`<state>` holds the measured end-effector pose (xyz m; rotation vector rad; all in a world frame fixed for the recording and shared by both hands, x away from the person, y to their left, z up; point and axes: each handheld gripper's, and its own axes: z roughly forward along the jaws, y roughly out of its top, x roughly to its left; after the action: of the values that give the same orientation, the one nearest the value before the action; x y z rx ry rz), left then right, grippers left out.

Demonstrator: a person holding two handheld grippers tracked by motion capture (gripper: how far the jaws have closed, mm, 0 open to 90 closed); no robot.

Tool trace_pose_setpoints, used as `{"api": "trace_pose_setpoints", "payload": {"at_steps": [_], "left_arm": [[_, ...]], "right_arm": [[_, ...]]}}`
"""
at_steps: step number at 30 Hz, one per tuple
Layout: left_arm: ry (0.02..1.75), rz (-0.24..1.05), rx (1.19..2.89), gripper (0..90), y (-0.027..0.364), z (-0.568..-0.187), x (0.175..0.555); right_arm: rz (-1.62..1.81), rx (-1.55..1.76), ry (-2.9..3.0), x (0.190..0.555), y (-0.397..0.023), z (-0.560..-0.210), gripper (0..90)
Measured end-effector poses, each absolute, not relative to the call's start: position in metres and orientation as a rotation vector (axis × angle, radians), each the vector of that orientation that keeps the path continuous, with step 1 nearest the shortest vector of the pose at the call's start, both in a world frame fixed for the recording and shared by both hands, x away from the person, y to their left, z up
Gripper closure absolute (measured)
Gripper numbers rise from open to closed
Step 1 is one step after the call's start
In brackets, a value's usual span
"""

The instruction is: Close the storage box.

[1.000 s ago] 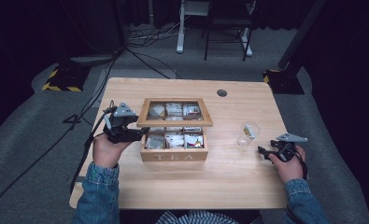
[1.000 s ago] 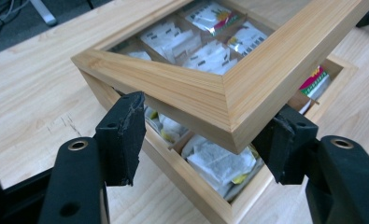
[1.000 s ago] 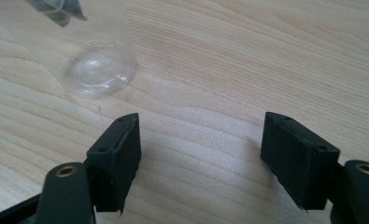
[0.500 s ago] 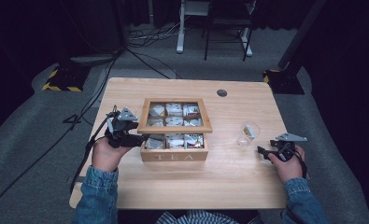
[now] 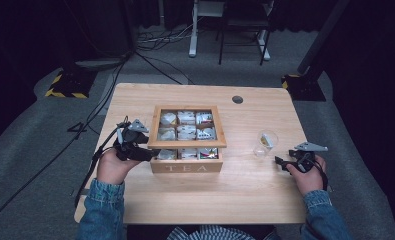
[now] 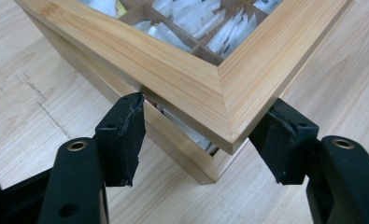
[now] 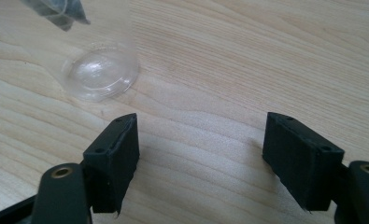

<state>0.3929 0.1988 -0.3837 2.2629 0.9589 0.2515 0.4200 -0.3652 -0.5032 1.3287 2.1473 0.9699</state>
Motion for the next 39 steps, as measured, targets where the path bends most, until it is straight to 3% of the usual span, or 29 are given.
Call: {"api": "trace_pose_setpoints", "payload": {"at_steps": [39], "left_arm": [[0.942,0.102,2.489,37.3,0.187,-0.408,0.403]], "right_arm": [[0.971,1.328,2.147,0.42,-0.365,-0.503,27.6]]}}
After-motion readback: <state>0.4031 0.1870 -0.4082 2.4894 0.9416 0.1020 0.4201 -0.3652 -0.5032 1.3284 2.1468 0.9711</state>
